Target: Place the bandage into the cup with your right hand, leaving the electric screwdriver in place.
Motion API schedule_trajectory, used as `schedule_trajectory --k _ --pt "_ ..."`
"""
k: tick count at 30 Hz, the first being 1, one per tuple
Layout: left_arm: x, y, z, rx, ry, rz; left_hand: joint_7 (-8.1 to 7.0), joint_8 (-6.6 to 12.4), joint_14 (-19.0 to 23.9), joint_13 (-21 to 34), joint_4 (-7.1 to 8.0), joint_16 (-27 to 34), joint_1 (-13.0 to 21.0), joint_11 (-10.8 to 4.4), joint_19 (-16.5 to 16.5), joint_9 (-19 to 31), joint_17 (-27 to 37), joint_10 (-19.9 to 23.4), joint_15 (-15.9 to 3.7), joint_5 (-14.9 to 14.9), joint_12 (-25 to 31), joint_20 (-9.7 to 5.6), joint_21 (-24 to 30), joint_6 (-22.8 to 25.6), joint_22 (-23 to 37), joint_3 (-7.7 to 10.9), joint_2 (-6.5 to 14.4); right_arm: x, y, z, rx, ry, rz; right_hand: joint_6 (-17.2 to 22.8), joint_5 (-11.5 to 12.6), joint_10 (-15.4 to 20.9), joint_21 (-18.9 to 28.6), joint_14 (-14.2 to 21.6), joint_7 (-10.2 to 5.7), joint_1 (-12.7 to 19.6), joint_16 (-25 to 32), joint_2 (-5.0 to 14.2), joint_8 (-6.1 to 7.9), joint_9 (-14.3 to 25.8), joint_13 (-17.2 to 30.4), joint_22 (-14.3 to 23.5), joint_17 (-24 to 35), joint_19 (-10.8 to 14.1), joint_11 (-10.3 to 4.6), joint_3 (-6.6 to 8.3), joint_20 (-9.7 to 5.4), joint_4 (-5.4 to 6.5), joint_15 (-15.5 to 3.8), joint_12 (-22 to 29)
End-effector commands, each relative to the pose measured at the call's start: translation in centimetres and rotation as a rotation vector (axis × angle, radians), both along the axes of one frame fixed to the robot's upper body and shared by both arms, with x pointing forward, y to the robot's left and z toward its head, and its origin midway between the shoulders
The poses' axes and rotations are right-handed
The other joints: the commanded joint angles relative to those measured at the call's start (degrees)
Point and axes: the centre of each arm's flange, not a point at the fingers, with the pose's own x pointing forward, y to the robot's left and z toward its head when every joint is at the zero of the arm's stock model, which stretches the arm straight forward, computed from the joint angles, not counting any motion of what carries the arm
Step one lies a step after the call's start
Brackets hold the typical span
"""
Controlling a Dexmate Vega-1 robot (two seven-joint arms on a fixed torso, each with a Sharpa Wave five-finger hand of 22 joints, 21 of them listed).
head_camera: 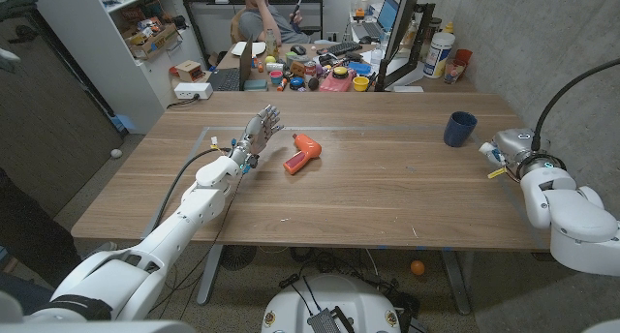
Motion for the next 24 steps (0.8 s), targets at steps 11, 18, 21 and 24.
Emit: schedule_trajectory --k 11,18,21,24 --pt "-0.7 0.0 -0.2 -0.005 -0.009 -0.005 0.16 -0.16 -0.3 0.3 0.22 0.0 -0.3 0.03 0.4 0.3 0.2 0.2 -2.02 0.3 0.2 -4.74 -0.1 -0.2 0.2 -0.13 5.4 0.8 0.6 3.7 -0.041 -0.057 0.016 1.0 0.3 0.8 0.7 0.2 -0.16 0.2 0.2 -0.37 0.10 0.1 0.4 -0.4 0.6 -0.2 -0.17 -0.44 -8.18 0.04 0.01 0.2" --pt "-1.0 0.1 -0.3 -0.007 -0.011 -0.005 0.10 -0.17 -0.3 0.3 0.22 0.0 -0.3 -0.01 0.4 0.3 0.2 0.1 -2.06 0.3 0.2 -4.78 -0.2 -0.2 0.2 -0.13 5.4 1.8 1.2 4.9 -0.056 -0.066 0.025 1.2 0.4 1.1 1.0 0.2 -0.26 0.4 0.3 -0.34 0.07 0.1 0.6 -0.7 0.9 -0.2 -0.04 -0.65 -8.19 0.10 0.02 0.3" --pt "-1.1 0.1 -0.4 -0.007 -0.011 -0.007 0.15 -0.16 -0.2 0.3 0.22 0.0 -0.3 0.03 0.4 0.3 0.2 0.2 -2.04 0.3 0.2 -4.75 -0.2 -0.2 0.2 -0.13 5.4 2.2 1.5 5.4 -0.064 -0.067 0.029 1.4 0.4 1.2 1.1 0.3 -0.29 0.5 0.3 -0.30 0.07 0.1 0.7 -0.8 0.9 -0.2 -0.31 -0.72 -8.20 0.12 0.02 0.3" --pt "-1.2 0.1 -0.5 -0.006 -0.013 -0.011 0.15 -0.15 -0.2 0.3 0.22 0.0 -0.3 0.04 0.4 0.3 0.2 0.1 -2.07 0.3 0.2 -4.74 -0.3 -0.1 0.2 -0.13 5.4 2.7 1.8 5.9 -0.070 -0.067 0.033 1.5 0.4 1.3 1.2 0.3 -0.35 0.5 0.3 -0.29 0.05 0.2 0.7 -1.0 1.0 -0.3 -0.21 -0.80 -8.21 0.13 0.03 0.3"
